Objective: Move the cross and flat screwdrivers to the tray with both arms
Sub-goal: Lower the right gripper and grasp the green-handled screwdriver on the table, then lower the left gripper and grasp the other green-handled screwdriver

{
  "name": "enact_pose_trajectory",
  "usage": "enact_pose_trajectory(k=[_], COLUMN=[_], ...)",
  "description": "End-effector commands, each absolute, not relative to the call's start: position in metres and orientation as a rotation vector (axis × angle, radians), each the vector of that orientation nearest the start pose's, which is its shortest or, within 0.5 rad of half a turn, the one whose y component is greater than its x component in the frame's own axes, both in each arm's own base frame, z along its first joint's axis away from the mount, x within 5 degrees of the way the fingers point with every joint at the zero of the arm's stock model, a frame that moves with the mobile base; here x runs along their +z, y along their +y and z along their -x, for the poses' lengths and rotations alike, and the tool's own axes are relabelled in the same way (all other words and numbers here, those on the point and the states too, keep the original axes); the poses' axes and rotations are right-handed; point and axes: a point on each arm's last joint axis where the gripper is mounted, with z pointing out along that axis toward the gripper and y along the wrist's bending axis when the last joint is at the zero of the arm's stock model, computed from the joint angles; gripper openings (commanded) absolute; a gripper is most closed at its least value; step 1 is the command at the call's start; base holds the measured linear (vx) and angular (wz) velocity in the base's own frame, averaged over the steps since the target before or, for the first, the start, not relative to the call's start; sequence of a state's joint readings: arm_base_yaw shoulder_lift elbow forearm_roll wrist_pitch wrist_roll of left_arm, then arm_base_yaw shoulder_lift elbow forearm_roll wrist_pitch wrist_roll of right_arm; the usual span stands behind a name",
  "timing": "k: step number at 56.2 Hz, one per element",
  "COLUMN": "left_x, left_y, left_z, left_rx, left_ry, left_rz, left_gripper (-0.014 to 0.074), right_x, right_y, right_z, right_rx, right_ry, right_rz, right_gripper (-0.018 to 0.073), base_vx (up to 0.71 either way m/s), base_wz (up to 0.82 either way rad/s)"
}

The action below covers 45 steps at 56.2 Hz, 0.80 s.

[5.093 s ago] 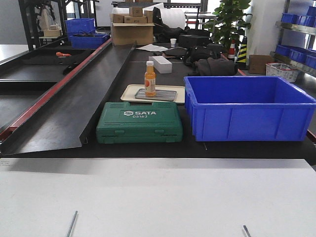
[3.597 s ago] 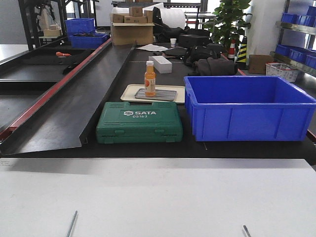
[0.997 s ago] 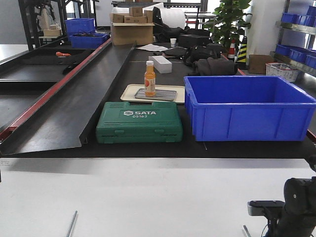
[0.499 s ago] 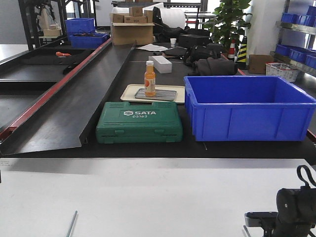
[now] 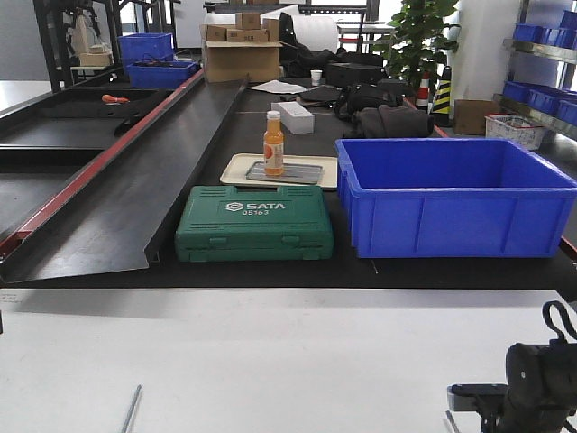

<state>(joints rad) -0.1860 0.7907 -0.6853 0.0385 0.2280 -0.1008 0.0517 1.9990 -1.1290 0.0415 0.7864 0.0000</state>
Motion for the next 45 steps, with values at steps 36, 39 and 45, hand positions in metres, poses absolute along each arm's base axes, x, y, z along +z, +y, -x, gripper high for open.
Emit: enact_pose_trajectory(k=[36, 39, 45], left_x=[0.322, 0.308, 0.275], left_y=[-0.058, -0.06, -0.064], left_z=[-0.304, -0.315, -0.335], left_rx=[-0.15, -0.144, -0.129], left_ry=[2.414, 2.467, 2.569], left_rz=[-0.039, -0.029, -0.018], left_gripper=[0.0524, 0.0524, 0.0524], right_x=[0.129, 0.129, 0.129], right_y=[0.022, 0.022, 0.022], right_z=[-0.35, -0.349, -0.349], right_rx=[0.075, 0.076, 0.076], right_ry=[3.084, 3.087, 3.092], right_rz=[0.06, 0.061, 0.063], right_gripper=[-0.0011, -0.0011, -0.0011], base_vx=[0.0, 0.0, 0.0], base_wz=[0.0, 0.0, 0.0])
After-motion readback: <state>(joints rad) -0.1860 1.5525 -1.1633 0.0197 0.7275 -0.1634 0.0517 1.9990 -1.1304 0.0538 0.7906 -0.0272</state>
